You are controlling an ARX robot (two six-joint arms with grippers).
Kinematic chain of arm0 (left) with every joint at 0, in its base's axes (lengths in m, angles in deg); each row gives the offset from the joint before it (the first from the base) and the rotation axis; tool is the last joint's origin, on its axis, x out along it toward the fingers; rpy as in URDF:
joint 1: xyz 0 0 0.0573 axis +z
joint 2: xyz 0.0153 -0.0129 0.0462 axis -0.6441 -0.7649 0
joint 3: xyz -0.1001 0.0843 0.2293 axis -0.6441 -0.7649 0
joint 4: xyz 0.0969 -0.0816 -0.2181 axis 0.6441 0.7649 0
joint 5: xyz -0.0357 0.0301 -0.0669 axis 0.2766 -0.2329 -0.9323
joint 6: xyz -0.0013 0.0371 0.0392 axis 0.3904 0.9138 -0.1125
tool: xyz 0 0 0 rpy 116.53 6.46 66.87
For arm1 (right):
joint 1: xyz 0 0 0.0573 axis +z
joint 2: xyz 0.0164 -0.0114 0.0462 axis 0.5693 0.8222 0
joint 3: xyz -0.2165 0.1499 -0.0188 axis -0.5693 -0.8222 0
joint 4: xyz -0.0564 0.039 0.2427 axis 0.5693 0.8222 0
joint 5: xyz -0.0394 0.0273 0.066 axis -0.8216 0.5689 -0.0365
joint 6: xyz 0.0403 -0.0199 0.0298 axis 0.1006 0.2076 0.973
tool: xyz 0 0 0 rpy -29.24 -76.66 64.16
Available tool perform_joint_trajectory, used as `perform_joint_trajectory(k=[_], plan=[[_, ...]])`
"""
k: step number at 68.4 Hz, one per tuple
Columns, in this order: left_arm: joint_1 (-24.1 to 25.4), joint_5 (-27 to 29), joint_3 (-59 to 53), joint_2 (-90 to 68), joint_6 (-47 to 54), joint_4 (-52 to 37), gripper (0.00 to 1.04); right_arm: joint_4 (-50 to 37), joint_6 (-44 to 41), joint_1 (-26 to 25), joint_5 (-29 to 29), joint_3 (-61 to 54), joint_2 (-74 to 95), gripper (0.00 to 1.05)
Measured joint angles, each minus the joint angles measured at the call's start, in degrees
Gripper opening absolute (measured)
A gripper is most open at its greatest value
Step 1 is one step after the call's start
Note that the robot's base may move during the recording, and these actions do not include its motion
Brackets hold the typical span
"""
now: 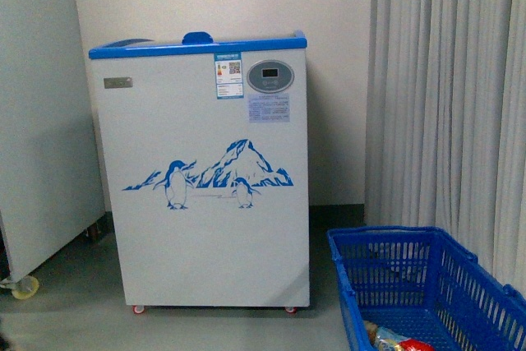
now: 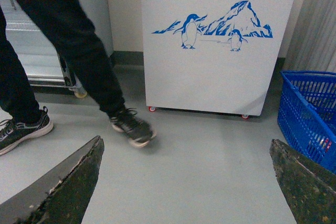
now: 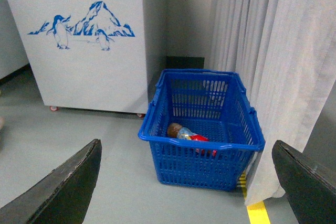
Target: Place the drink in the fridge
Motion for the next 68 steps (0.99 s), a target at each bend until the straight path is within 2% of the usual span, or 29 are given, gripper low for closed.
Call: perform_joint_trajectory(k=[68], plan=[[0.0,0.0,0.0,0.0,0.0,0.0,0.97,0.0,0.0,0.0,0.0,0.0,0.0,0.97]])
